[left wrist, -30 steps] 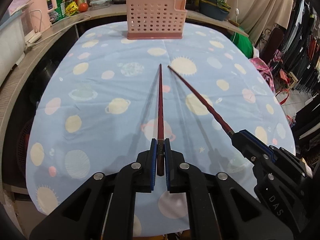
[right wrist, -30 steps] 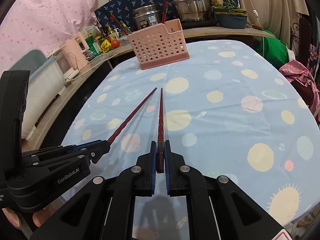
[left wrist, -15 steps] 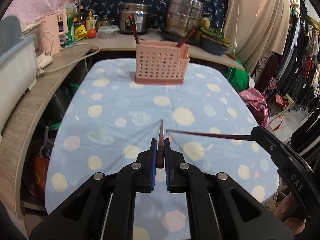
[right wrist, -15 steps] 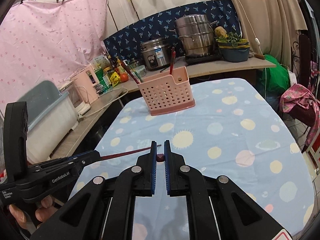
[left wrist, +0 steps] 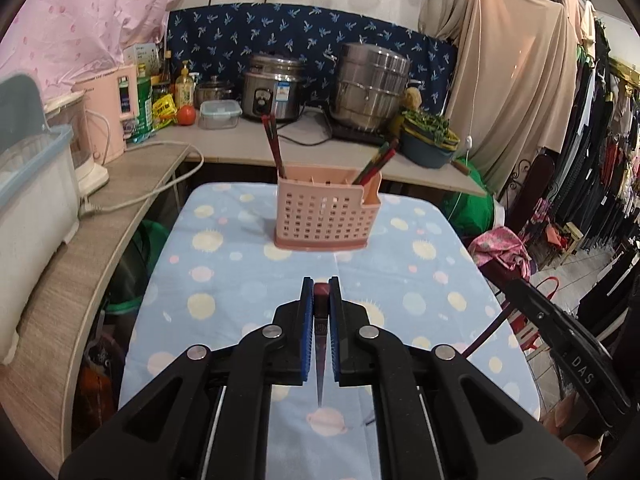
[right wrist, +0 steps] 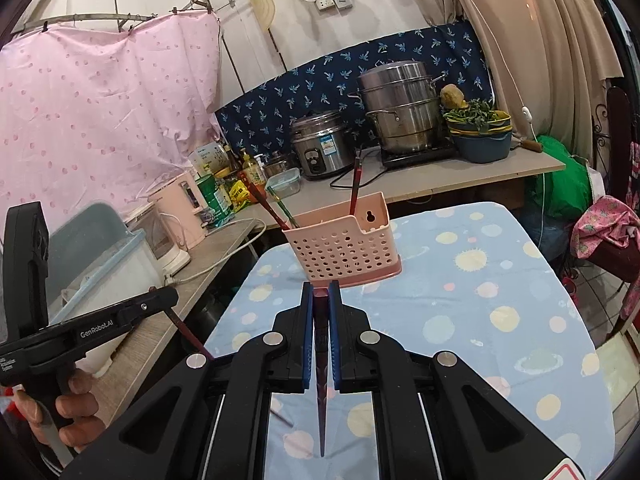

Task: Organize utensils
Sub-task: 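Lift both red chopsticks with both tools up over the pink holder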

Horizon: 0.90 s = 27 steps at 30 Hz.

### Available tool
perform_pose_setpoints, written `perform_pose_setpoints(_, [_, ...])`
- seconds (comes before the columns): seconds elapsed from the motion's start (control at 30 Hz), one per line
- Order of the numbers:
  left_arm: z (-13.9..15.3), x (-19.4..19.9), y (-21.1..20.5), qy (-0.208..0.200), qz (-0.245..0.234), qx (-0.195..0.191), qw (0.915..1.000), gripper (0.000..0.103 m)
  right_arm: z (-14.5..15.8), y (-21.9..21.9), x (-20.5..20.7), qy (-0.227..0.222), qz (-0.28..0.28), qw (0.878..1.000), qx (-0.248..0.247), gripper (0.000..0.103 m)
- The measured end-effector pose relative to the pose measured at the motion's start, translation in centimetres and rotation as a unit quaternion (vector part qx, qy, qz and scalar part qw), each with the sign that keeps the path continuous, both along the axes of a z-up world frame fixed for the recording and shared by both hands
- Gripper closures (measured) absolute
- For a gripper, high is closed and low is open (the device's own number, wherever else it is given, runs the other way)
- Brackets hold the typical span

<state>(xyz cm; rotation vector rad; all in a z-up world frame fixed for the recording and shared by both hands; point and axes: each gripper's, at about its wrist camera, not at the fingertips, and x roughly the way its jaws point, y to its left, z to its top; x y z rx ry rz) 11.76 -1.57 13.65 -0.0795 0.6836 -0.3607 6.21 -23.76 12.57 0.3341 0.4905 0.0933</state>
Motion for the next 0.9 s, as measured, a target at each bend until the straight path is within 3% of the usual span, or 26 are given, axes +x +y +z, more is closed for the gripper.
perform_pose_setpoints(0.37, [5.0, 5.2, -0.5, -0.052, 0.016, -0.009, 0.9985, 0.096, 4.7, -1.4, 6.3, -0.045, -0.009, 0.999, -0.006, 0.096])
perform_pose_setpoints(0.7, [11.4, 12.7, -2.2, -0.124, 0.037, -0.022, 0.9913, 0.096, 11.5, -2.5, 15.7, -0.103, -0.034, 0.994, -0.02, 0.096])
perform_pose_setpoints(0.9, [12.6, 17.4, -3.2, -0.148, 0.044, -0.024, 0.9878, 0.096, 12.6, -3.4, 21.3, -0.114, -0.048, 0.992, -0.009, 0.096])
